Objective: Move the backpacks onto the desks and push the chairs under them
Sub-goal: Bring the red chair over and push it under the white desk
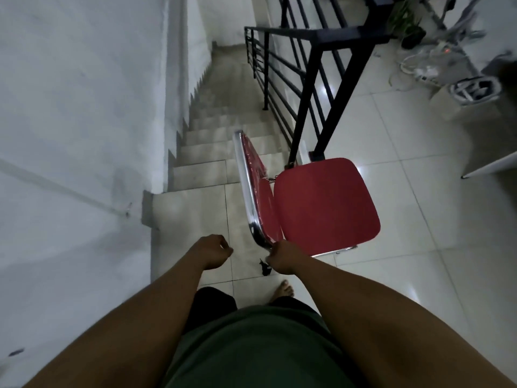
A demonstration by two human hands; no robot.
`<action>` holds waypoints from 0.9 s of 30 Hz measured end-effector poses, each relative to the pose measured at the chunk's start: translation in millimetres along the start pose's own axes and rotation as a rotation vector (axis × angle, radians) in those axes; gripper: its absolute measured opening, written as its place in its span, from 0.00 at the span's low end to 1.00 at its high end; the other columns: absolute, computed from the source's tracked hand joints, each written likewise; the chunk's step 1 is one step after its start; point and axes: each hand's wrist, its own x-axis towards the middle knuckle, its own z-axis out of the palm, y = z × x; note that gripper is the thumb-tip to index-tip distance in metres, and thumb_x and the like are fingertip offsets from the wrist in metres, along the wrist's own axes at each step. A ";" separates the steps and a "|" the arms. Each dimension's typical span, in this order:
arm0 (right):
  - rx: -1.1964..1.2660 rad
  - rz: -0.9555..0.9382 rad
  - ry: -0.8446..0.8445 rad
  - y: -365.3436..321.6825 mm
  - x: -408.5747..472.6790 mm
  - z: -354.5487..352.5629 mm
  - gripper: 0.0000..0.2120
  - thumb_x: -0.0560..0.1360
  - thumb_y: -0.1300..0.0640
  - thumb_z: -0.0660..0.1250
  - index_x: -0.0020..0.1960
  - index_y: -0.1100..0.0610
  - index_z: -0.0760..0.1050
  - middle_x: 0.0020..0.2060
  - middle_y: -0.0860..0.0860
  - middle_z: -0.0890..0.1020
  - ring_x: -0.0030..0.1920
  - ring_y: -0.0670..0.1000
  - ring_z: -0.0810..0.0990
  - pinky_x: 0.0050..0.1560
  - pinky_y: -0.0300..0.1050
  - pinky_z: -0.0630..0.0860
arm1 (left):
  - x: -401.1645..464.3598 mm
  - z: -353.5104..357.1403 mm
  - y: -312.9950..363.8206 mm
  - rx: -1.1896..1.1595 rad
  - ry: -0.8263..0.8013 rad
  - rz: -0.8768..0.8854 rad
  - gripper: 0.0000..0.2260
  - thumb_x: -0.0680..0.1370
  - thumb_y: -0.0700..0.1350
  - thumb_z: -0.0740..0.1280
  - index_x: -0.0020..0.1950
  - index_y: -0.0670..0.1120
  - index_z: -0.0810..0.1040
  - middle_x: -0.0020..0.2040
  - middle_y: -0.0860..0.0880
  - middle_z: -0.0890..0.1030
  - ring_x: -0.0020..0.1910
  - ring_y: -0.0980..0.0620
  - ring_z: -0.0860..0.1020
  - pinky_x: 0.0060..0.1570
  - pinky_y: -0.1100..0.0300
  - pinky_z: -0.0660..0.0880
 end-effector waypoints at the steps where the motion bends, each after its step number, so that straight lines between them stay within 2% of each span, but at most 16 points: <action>1: 0.040 0.023 0.020 -1.3 3.1 -4.1 0.14 0.77 0.54 0.64 0.56 0.64 0.77 0.41 0.55 0.79 0.36 0.49 0.76 0.27 0.36 0.65 | 7.7 -5.7 3.3 0.014 -0.019 0.015 0.17 0.80 0.55 0.64 0.63 0.47 0.77 0.65 0.44 0.76 0.61 0.47 0.74 0.55 0.60 0.71; 3: 0.075 0.052 0.042 -1.1 6.2 -8.8 0.13 0.77 0.55 0.65 0.56 0.62 0.77 0.38 0.52 0.77 0.34 0.48 0.74 0.28 0.37 0.66 | 15.2 -8.3 8.5 0.035 -0.065 0.045 0.17 0.80 0.55 0.64 0.64 0.47 0.76 0.65 0.44 0.76 0.62 0.47 0.74 0.55 0.61 0.71; 6: 0.126 0.125 0.097 -3.7 14.2 -19.8 0.10 0.78 0.57 0.64 0.55 0.61 0.77 0.45 0.57 0.80 0.40 0.52 0.76 0.39 0.42 0.74 | 34.9 -23.8 19.1 0.094 -0.131 0.114 0.15 0.80 0.55 0.64 0.61 0.49 0.77 0.62 0.45 0.77 0.58 0.49 0.76 0.52 0.62 0.72; 8: 0.168 0.183 0.141 -6.8 18.8 -26.7 0.11 0.80 0.56 0.61 0.53 0.62 0.78 0.45 0.59 0.81 0.41 0.53 0.76 0.45 0.44 0.77 | 51.3 -38.7 23.2 0.129 -0.160 0.168 0.12 0.79 0.55 0.65 0.58 0.50 0.78 0.60 0.46 0.78 0.53 0.51 0.76 0.49 0.62 0.73; 10: 0.216 0.249 0.224 -13.0 23.6 -33.2 0.14 0.79 0.54 0.62 0.54 0.65 0.78 0.47 0.59 0.81 0.43 0.55 0.77 0.43 0.42 0.72 | 70.9 -63.0 27.0 0.177 -0.171 0.239 0.11 0.79 0.55 0.65 0.56 0.51 0.78 0.58 0.47 0.78 0.51 0.53 0.75 0.45 0.63 0.72; 12: 0.279 0.325 0.287 -26.1 24.7 -36.0 0.16 0.77 0.53 0.65 0.54 0.65 0.78 0.43 0.57 0.78 0.42 0.53 0.76 0.41 0.42 0.69 | 93.3 -93.5 28.5 0.262 -0.183 0.302 0.10 0.78 0.55 0.65 0.54 0.51 0.78 0.56 0.48 0.79 0.50 0.53 0.75 0.43 0.63 0.71; 14: 0.326 0.409 0.343 -38.7 27.7 -33.7 0.15 0.77 0.53 0.65 0.53 0.65 0.79 0.42 0.56 0.77 0.41 0.53 0.76 0.40 0.42 0.69 | 114.8 -123.8 26.2 0.293 -0.186 0.335 0.11 0.78 0.56 0.66 0.54 0.52 0.78 0.53 0.49 0.79 0.51 0.52 0.77 0.41 0.63 0.71; 16: 0.387 0.488 0.370 -44.6 28.6 -29.3 0.14 0.77 0.56 0.64 0.54 0.66 0.78 0.45 0.58 0.79 0.43 0.54 0.79 0.40 0.42 0.70 | 132.4 -148.9 23.4 0.295 -0.150 0.351 0.12 0.77 0.55 0.67 0.57 0.51 0.77 0.53 0.48 0.80 0.53 0.50 0.78 0.42 0.62 0.71; 19: 0.390 0.576 0.384 -51.7 24.0 -21.9 0.13 0.76 0.59 0.64 0.55 0.67 0.78 0.51 0.61 0.81 0.48 0.57 0.80 0.42 0.42 0.71 | 155.0 -173.6 18.9 0.316 0.007 0.401 0.21 0.77 0.52 0.67 0.67 0.48 0.71 0.59 0.44 0.80 0.56 0.44 0.78 0.49 0.59 0.73; 22: 0.342 0.623 0.391 -60.9 15.0 -24.7 0.13 0.76 0.59 0.65 0.57 0.65 0.78 0.55 0.60 0.80 0.52 0.58 0.81 0.45 0.43 0.72 | 155.6 -185.6 22.7 0.193 0.237 0.533 0.25 0.76 0.47 0.68 0.71 0.47 0.64 0.58 0.42 0.79 0.55 0.41 0.78 0.48 0.53 0.74; 24: 0.347 0.617 0.389 -65.3 12.4 -31.6 0.14 0.76 0.56 0.66 0.58 0.64 0.78 0.54 0.59 0.81 0.49 0.57 0.80 0.48 0.44 0.75 | 148.4 -188.2 29.2 0.136 0.365 0.655 0.29 0.74 0.45 0.69 0.72 0.47 0.61 0.63 0.41 0.75 0.60 0.42 0.75 0.51 0.49 0.76; 27: 0.494 0.601 0.519 -76.8 16.0 -55.8 0.13 0.77 0.54 0.65 0.53 0.63 0.78 0.46 0.59 0.80 0.45 0.56 0.79 0.42 0.45 0.75 | 140.0 -190.0 43.2 0.359 0.603 0.941 0.30 0.71 0.45 0.72 0.70 0.45 0.64 0.66 0.41 0.71 0.64 0.42 0.70 0.57 0.47 0.74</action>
